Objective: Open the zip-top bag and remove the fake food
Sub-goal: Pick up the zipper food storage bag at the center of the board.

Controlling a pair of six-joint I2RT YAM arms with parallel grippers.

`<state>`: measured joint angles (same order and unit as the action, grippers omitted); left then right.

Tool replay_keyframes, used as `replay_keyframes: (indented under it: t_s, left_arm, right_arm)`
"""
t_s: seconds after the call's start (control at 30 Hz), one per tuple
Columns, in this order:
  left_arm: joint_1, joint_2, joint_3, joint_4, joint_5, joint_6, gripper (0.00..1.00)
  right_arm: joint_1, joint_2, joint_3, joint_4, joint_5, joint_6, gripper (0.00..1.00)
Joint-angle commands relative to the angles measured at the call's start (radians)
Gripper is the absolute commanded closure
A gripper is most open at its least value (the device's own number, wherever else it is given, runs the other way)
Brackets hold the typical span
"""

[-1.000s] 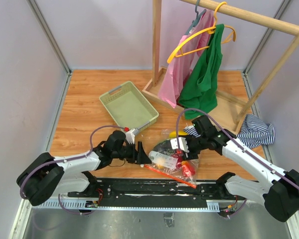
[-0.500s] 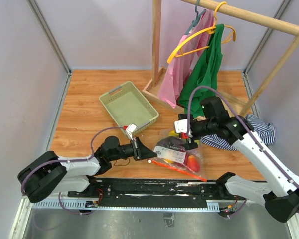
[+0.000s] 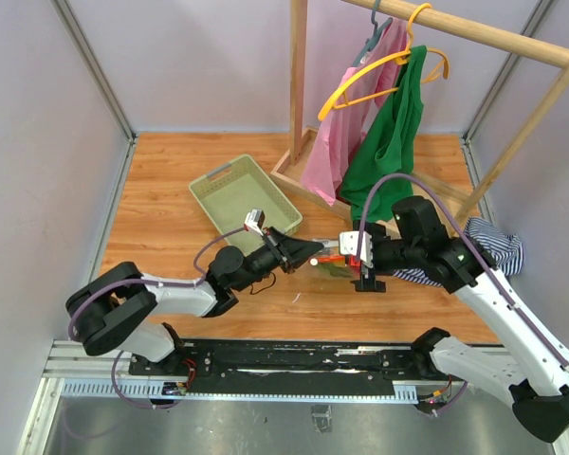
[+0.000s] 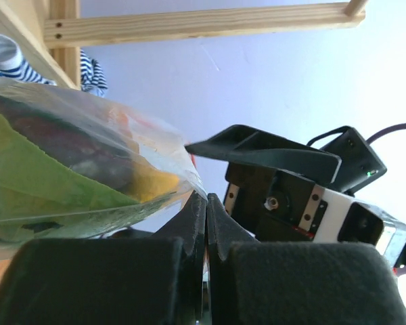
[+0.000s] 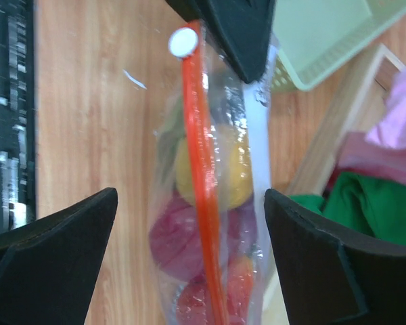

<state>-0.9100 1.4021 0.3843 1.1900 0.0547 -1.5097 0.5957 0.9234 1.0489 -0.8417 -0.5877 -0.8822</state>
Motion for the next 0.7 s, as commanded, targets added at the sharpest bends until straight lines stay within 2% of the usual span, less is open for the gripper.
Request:
replay_keyframes:
  t_s: [0.0, 0.1, 0.27, 0.33, 0.43, 0.5, 0.57, 0.6, 0.67]
  left_arm:
    - [-0.027, 0.047, 0.062, 0.089, -0.054, -0.084, 1.00]
    - [-0.027, 0.054, 0.057, 0.108, -0.062, -0.090, 1.00]
    - [-0.027, 0.037, 0.031, 0.117, -0.073, -0.090, 1.00]
    - [-0.027, 0.031, 0.024, 0.120, -0.075, -0.087, 1.00]
    - [-0.027, 0.018, 0.011, 0.133, -0.081, -0.076, 0.96]
    - [-0.027, 0.003, 0.002, 0.135, -0.082, -0.051, 0.90]
    - [-0.027, -0.024, -0.008, 0.124, -0.082, -0.014, 0.80]
    - [-0.027, -0.044, -0.012, 0.105, -0.080, 0.012, 0.73]
    - [-0.027, -0.103, -0.022, 0.039, -0.084, 0.086, 0.60]
  right_arm:
    - [0.021, -0.023, -0.038, 0.112, 0.194, 0.025, 0.10]
    - [0.020, -0.028, -0.055, 0.149, 0.265, 0.004, 0.13]
    - [0.019, -0.028, -0.062, 0.187, 0.296, 0.000, 0.27]
    - [0.020, -0.028, -0.061, 0.195, 0.304, 0.001, 0.37]
    - [0.021, -0.030, -0.055, 0.196, 0.304, 0.008, 0.59]
    - [0.020, -0.031, -0.050, 0.197, 0.299, 0.019, 0.79]
    - [0.015, -0.028, -0.045, 0.197, 0.294, 0.036, 0.93]
    - [0.008, -0.025, -0.044, 0.197, 0.280, 0.046, 0.98]
    - [-0.024, -0.020, -0.041, 0.197, 0.228, 0.071, 0.99]
